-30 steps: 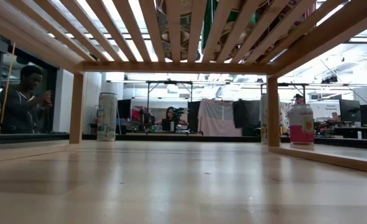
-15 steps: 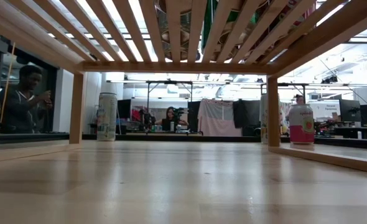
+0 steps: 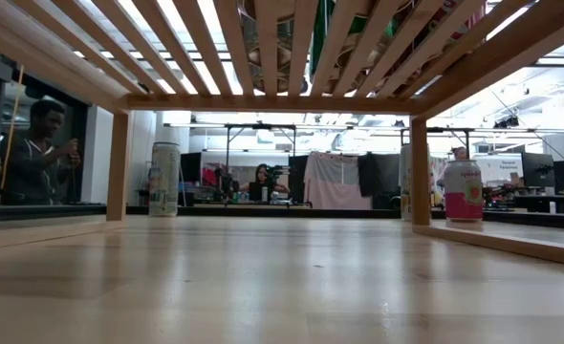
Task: Place canned beverage on shelf
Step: Put the white-pink soda can on the shelf aligned with the other white-pink soda cans
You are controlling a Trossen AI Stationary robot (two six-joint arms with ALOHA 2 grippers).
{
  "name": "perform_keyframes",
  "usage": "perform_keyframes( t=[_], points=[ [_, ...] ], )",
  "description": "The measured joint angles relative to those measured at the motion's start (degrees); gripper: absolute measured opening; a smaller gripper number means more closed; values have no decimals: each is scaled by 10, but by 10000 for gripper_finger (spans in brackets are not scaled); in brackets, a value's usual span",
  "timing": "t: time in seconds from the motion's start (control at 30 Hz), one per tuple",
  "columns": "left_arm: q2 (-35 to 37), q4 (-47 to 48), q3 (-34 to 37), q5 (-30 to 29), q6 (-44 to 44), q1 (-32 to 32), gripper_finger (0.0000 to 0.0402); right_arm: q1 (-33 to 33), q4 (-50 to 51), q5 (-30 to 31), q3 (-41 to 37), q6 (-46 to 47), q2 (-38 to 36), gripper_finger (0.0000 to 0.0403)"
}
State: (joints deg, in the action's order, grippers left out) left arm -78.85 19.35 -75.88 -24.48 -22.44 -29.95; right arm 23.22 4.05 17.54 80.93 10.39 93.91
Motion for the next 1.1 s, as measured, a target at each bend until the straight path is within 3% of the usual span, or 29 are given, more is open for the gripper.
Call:
perform_keyframes(
  t=[0.23,0.73,1.1],
  points=[
    [0,0,0,-1,0,0,0,-1,0,0,0,-3,0,287],
    [0,-7,1,-1,0,3,0,-3,-1,0,0,-4,0,383],
    [0,-16,1,2,0,3,0,-3,0,0,0,-3,0,387]
  ],
)
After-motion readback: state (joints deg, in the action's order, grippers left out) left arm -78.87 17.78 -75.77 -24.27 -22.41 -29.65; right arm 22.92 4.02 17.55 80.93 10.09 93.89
